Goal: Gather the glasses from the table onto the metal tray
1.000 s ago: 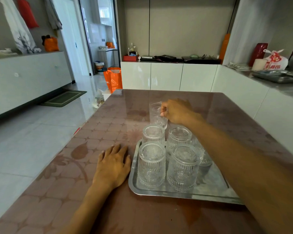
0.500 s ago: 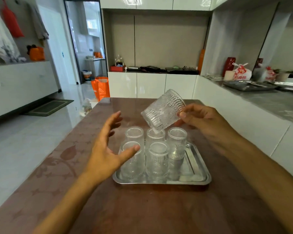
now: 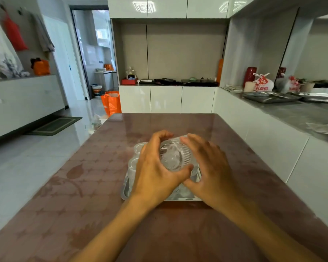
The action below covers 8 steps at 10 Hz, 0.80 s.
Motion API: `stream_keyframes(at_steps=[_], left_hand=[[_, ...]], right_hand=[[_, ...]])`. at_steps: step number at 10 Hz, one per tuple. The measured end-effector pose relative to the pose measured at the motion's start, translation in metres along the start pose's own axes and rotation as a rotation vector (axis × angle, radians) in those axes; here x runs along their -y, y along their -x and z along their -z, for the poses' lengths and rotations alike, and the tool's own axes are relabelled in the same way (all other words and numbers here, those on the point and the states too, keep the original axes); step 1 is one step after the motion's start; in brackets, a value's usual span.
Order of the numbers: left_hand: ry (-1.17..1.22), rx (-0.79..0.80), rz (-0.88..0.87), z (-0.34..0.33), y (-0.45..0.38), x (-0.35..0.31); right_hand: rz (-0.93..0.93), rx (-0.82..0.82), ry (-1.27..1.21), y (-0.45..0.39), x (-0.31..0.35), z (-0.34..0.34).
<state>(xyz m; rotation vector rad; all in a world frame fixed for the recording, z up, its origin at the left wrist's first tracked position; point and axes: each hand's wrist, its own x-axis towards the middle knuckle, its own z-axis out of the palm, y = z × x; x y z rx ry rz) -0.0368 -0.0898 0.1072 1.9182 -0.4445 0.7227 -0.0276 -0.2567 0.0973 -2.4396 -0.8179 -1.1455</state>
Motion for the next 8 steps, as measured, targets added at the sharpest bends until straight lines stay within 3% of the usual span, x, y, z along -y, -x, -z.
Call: stream_keyframes(at_steps=[1,2,3,4,5,6,8], left_hand=[[-0.042,0.04,-0.026,-0.007,0.002,-0.003],[0.022,0.18,0.006,-0.01,0.001,0.0],[0.021,0.185,0.039,-0.001,0.0,0.011],[0.04,-0.007,0.12,0.031,0.005,0.043],[0.044,-0.083,0.195,0.055,0.01,0.068],[0.002,-0.024,0.316,0.082,0.013,0.106],[-0.12,0.393,0.505,0.094,0.014,0.146]], right_hand=[[-0.027,-0.093,0.036,0.005,-0.005,-0.006],[-0.263,-0.062,-0.172,0.013,-0.016,-0.017],[-0.518,-0.013,-0.372,0.018,-0.03,-0.022],[-0.755,0.101,-0.592,0.035,-0.057,-0.037],[-0.806,0.202,-0.66,0.045,-0.064,-0.049],[-0.821,0.272,-0.685,0.047,-0.067,-0.068],[-0.757,0.406,-0.673,0.041,-0.077,-0.065]])
